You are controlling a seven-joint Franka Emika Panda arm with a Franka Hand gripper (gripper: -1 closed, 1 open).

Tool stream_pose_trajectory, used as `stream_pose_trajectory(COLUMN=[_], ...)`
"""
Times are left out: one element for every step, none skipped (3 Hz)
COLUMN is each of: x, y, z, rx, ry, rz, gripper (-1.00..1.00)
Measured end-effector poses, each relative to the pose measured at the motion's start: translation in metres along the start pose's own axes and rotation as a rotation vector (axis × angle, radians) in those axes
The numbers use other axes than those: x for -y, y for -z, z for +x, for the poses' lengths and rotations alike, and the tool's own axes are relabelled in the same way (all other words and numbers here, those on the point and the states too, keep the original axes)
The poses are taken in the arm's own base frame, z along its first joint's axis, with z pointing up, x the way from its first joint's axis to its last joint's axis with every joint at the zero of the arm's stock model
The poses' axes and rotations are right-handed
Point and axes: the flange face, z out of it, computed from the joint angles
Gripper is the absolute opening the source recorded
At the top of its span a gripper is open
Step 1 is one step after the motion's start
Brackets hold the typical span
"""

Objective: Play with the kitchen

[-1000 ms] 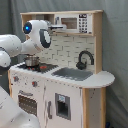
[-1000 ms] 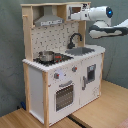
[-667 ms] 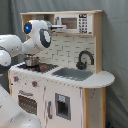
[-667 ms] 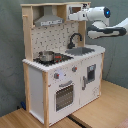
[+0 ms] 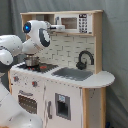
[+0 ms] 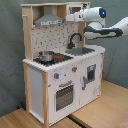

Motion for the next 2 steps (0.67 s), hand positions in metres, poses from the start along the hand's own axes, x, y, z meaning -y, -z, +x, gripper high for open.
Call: stream_pose_trajectory(x=[-0.0007, -0.0037], y=[0.0003, -0.0009], z=[-0.0002, -0.0057], rx=[0.000, 0.013], ry=[-0.001, -0.015], rz=[-0.001, -0.009], gripper=[-1.00, -1.00])
